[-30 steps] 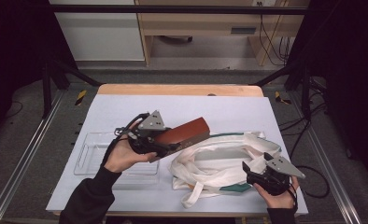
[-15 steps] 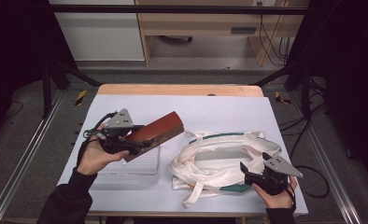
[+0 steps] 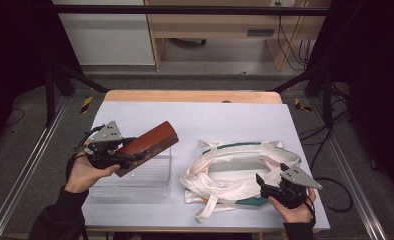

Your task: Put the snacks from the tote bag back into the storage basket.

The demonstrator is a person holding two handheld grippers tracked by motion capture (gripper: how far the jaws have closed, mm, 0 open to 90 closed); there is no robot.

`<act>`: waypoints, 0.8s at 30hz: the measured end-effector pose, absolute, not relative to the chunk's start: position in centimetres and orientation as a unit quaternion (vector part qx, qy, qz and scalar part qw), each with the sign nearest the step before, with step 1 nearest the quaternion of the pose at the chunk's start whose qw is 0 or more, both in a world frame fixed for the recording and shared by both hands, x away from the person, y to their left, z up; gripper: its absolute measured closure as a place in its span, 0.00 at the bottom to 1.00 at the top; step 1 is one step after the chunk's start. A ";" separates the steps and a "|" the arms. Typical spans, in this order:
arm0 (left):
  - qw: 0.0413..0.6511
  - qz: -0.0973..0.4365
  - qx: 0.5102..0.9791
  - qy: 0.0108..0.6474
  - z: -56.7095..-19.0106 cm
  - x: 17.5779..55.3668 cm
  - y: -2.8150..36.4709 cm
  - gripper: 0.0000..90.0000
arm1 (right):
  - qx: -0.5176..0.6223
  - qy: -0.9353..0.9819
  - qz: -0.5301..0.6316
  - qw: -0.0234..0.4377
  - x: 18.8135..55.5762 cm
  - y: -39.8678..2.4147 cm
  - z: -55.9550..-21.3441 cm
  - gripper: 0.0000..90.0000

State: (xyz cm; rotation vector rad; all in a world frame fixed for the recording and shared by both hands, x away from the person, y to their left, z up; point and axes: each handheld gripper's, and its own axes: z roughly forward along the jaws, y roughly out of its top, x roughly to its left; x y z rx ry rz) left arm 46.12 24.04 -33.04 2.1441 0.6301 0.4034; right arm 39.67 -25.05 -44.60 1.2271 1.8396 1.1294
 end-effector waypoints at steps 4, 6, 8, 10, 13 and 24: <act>0.427 0.160 0.851 0.259 -33.5 46.0 25.2 0.47 | 0.466 0.701 0.429 0.326 39.7 -24.9 -44.6 0.12; 0.427 0.162 0.850 0.264 -33.7 46.0 25.8 0.47 | 0.466 0.703 0.429 0.324 39.7 -24.9 -44.6 0.12; 0.426 0.165 0.848 0.271 -33.9 46.0 26.4 0.47 | 0.466 0.704 0.428 0.323 39.8 -24.8 -44.7 0.12; 0.426 0.169 0.846 0.275 -34.1 46.1 26.9 0.47 | 0.466 0.705 0.427 0.322 39.8 -24.7 -44.7 0.12; 0.430 0.164 0.843 0.277 -34.6 46.1 27.7 0.47 | 0.465 0.707 0.425 0.322 39.9 -24.6 -44.8 0.11; 0.410 0.161 0.850 0.289 -35.9 46.5 28.9 0.47 | 0.466 0.706 0.425 0.322 39.8 -24.7 -44.9 0.11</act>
